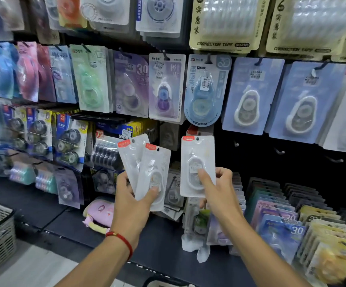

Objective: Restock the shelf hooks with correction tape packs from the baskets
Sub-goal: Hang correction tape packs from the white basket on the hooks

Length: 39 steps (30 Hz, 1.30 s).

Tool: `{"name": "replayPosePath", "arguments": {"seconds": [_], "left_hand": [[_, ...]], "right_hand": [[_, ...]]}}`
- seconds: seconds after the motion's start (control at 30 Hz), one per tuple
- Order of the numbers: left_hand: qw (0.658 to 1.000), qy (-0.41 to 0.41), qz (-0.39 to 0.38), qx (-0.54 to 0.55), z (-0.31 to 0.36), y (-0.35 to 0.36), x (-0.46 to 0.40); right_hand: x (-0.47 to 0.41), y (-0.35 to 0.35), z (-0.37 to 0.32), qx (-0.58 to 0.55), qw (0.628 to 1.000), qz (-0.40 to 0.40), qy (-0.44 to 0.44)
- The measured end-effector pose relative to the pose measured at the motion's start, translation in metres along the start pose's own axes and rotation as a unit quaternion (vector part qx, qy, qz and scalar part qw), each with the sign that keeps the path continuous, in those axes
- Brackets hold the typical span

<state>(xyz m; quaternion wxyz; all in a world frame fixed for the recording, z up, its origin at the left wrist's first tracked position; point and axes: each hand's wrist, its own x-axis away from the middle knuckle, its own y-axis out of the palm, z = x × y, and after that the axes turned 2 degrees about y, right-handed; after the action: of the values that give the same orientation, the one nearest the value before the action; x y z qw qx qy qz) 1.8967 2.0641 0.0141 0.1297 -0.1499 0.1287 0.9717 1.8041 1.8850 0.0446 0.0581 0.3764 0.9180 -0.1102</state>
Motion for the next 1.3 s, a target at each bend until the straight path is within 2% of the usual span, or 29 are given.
{"name": "replayPosePath", "arguments": {"seconds": [0.17,0.23,0.33,0.4,0.43,0.53,0.6,0.67,0.8,1.0,1.3], "left_hand": [[0.999,0.024,0.037,-0.016,0.001,0.003,0.0],[0.999,0.023,0.037,-0.015,0.002,0.005,0.001],[1.0,0.011,0.023,-0.011,0.002,0.008,0.004],[1.0,-0.001,0.011,-0.01,0.002,0.011,0.006],[1.0,-0.008,0.006,-0.009,0.002,0.013,0.007],[0.999,-0.029,-0.015,0.004,0.001,0.019,0.009],[0.999,-0.041,-0.032,0.007,0.0,0.022,0.01],[0.998,-0.048,-0.045,0.013,-0.001,0.024,0.011],[0.997,-0.056,-0.05,0.019,0.0,0.027,0.013],[0.998,-0.05,0.018,-0.033,-0.002,0.021,0.008],[0.998,-0.036,0.037,-0.042,0.006,0.023,0.01]], "right_hand": [[-0.008,0.003,0.005,0.008,1.0,0.029,0.01],[-0.012,0.002,0.007,0.018,0.999,0.01,0.047],[-0.017,-0.006,0.013,0.149,0.983,-0.013,0.106],[-0.018,-0.012,0.015,0.263,0.96,-0.021,0.096],[-0.017,-0.014,0.015,0.271,0.958,-0.045,0.076],[-0.011,-0.012,0.007,0.128,0.976,-0.176,0.034],[-0.005,-0.007,0.003,0.111,0.972,-0.206,0.007],[-0.003,-0.006,0.002,0.114,0.976,-0.186,-0.015],[-0.004,-0.013,0.0,0.049,0.985,-0.164,-0.012],[-0.01,-0.021,0.0,0.055,0.995,-0.076,-0.032],[-0.007,-0.02,-0.008,0.053,0.998,-0.022,-0.022]]}}
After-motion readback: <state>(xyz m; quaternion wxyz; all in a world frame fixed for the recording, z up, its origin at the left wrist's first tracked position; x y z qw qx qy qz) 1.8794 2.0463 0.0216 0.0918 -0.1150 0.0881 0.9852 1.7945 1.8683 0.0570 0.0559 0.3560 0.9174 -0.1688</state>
